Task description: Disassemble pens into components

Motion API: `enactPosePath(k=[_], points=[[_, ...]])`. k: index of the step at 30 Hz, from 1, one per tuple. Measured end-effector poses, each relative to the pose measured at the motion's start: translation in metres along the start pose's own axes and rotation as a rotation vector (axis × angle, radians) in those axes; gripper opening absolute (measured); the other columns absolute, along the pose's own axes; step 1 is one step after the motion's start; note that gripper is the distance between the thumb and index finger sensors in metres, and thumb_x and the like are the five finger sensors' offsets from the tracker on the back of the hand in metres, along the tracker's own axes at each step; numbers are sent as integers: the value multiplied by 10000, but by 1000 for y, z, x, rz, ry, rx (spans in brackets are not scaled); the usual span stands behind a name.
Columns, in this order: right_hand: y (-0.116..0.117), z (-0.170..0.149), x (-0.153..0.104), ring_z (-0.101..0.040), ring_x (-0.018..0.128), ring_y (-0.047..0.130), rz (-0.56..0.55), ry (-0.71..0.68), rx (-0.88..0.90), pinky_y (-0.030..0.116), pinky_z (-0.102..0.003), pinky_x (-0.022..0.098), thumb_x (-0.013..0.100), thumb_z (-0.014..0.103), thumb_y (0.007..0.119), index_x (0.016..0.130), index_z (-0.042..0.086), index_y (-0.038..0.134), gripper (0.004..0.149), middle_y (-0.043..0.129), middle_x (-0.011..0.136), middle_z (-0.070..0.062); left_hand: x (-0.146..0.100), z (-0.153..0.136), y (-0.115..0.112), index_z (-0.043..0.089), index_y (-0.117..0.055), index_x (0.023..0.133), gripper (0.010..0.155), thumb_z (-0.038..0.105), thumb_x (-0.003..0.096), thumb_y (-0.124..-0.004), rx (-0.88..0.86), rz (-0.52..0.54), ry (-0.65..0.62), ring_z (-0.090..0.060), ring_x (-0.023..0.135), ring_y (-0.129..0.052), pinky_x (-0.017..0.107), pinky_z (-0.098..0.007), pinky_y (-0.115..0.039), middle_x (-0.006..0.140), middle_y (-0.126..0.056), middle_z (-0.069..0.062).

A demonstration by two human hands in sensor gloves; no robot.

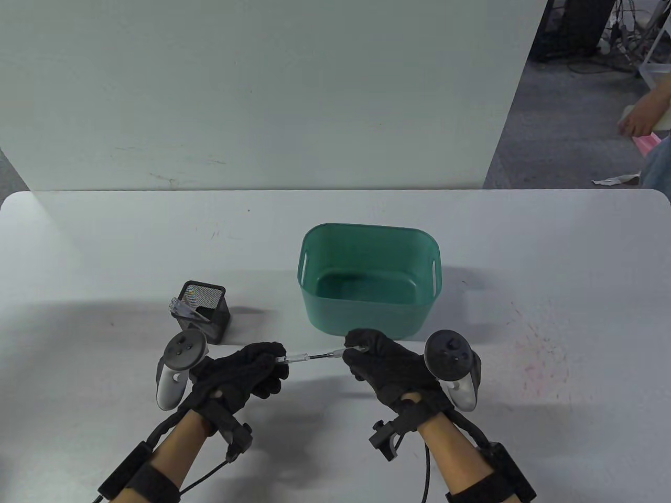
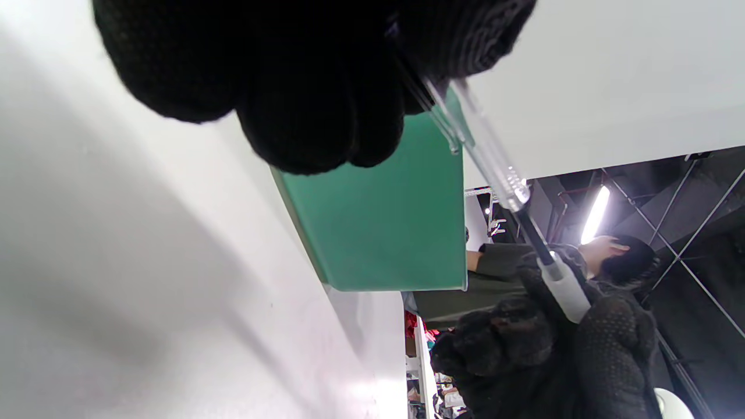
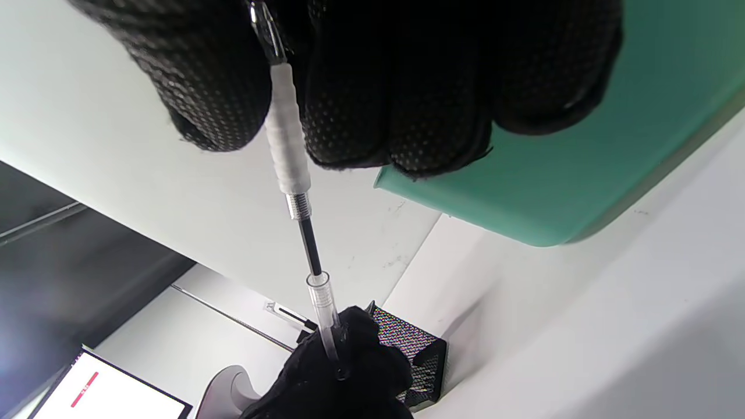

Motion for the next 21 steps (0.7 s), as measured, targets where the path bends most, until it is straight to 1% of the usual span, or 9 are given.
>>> enactPosePath(k=[5, 8, 10, 11, 14, 17, 19, 21], points=[[-13, 14, 0, -324, 623, 906, -32, -35, -72, 789, -540, 495, 588, 437, 789, 989, 112, 676, 528, 883, 721, -85, 2, -4, 3, 279, -729, 985, 447, 396, 554, -695, -38, -1, 15, -218, 628, -1054, 525, -526, -866, 900, -944, -69], [-25, 20, 1, -322, 620, 908, -63, -43, -67, 791, -540, 493, 588, 437, 789, 986, 113, 683, 524, 886, 718, -83, 3, -5, 5, 279, -724, 988, 447, 395, 557, -692, -49, 7, 21, -217, 632, -1051, 528, -526, -864, 903, -940, -70], [-36, 24, 4, -327, 615, 908, -116, -30, -48, 788, -543, 491, 587, 432, 793, 981, 109, 690, 520, 887, 713, -87, 2, -4, 7, 280, -727, 985, 445, 396, 557, -692, -42, 17, 22, -215, 627, -1053, 527, -524, -865, 899, -942, -70], [-42, 25, 7, -325, 611, 909, -161, -17, -61, 790, -542, 487, 587, 430, 794, 980, 108, 692, 519, 889, 709, -86, 2, -4, 7, 278, -727, 985, 446, 396, 557, -692, -36, 22, 21, -214, 625, -1054, 526, -522, -867, 897, -943, -67], [-57, 31, 23, -323, 605, 910, -268, 60, -127, 791, -537, 484, 586, 425, 793, 983, 109, 689, 517, 890, 706, -85, 0, -2, 10, 266, -725, 986, 449, 392, 557, -688, -26, 36, 23, -216, 621, -1053, 526, -525, -866, 892, -944, -74], [-66, 31, 41, -322, 603, 906, -362, 169, -123, 787, -536, 482, 584, 418, 797, 988, 110, 683, 520, 888, 704, -85, -2, 2, 12, 257, -725, 987, 449, 383, 558, -682, 3, 56, 19, -219, 620, -1053, 523, -526, -866, 891, -944, -79], [-66, 29, 55, -327, 611, 900, -382, 230, -111, 781, -538, 488, 590, 414, 793, 997, 110, 671, 523, 881, 714, -88, -3, 4, 12, 251, -725, 988, 450, 378, 558, -679, 24, 65, 17, -222, 619, -1053, 521, -528, -866, 890, -943, -84], [-66, 24, 68, -327, 608, 901, -430, 300, -131, 782, -536, 486, 590, 416, 793, 997, 109, 671, 524, 883, 711, -88, -4, 6, 13, 251, -726, 986, 449, 378, 558, -679, 60, 79, 17, -222, 616, -1054, 519, -528, -867, 888, -944, -85]])
Point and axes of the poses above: the tracker on the back of each hand, its own z axis roughly to the thumb side, its own x axis roughly from the wrist to the fingertips, y = z × x, the point moved 4 cm from there along x, roughly from the wrist to the fingertips
